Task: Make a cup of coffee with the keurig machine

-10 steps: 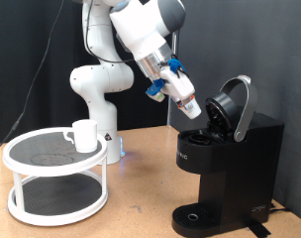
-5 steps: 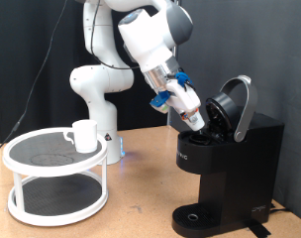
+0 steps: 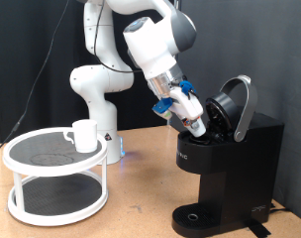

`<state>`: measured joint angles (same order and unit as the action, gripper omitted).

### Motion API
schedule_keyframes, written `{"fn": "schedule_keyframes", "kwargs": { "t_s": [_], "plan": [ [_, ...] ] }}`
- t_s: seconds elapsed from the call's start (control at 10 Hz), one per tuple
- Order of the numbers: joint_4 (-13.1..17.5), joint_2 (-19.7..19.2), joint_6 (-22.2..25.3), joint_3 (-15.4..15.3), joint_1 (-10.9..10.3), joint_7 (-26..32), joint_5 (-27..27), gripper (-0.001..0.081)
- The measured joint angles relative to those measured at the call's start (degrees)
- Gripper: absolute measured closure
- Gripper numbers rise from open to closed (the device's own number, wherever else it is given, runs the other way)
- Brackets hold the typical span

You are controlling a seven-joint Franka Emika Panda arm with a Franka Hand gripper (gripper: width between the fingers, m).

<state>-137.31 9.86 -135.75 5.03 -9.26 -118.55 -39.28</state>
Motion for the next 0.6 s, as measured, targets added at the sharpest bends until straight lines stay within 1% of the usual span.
{"fn": "schedule_keyframes", "kwargs": {
  "t_s": [0.4, 0.5, 0.6],
  "plan": [
    [0.1, -1.1, -0.7, -0.1, 0.0, 0.0, -0.9, 0.0428],
    [0.0, -1.2, -0.7, -0.2, 0.0, 0.0, -0.9, 0.0362],
    [-0.1, -1.3, -0.7, -0.4, 0.0, 0.0, -1.0, 0.0362]
  ]
}}
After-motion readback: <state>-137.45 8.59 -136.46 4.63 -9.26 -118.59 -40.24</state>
